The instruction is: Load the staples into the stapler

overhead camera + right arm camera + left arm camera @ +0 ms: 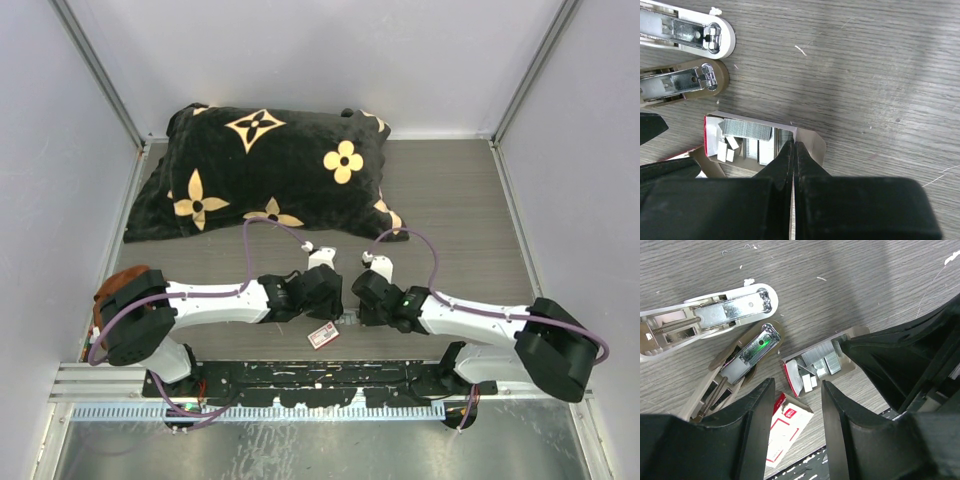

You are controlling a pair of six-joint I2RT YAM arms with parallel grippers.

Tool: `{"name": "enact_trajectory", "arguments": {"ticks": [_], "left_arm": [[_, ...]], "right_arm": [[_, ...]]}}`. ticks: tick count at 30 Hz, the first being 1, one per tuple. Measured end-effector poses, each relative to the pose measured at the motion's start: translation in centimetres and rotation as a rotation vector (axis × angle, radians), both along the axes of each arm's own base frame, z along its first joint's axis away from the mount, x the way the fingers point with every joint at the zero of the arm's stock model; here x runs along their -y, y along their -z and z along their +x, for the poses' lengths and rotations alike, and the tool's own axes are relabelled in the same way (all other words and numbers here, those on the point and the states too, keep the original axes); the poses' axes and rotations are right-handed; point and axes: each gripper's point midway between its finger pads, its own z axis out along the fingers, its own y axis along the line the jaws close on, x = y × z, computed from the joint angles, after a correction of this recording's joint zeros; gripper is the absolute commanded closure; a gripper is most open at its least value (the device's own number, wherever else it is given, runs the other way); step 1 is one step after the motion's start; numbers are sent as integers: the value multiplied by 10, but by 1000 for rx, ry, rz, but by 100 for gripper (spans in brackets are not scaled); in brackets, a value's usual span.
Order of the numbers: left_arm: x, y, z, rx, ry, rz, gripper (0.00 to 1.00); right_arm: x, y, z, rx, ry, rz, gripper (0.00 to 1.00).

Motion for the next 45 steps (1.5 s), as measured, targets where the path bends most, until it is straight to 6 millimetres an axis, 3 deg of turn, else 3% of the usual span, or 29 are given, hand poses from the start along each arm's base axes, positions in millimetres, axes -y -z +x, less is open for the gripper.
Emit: {"name": "enact_trajectory", "arguments": {"ticks": [8,18,28,33,40,45], "left_arm": [[-11,4,-2,8,-12,2,55],[-11,-28,-1,59,-24,-127,53],[-8,-46,-3,46,13,-231,50],[0,-30,-7,6,61,-215,61],[14,11,-16,-87,115,-165,64],[24,16,-16,-105,116,-188,64]], "right_arm": [[6,-2,-3,-49,58,183,99],[-4,-19,-1,-114,45,416,99],[-12,-26,-9,-153,-5,511,99],[-10,-20,-12,-177,-1,513,99],[-6,-8,-19,-213,10,506,99],[-8,-10,-19,-213,6,520,99]]}}
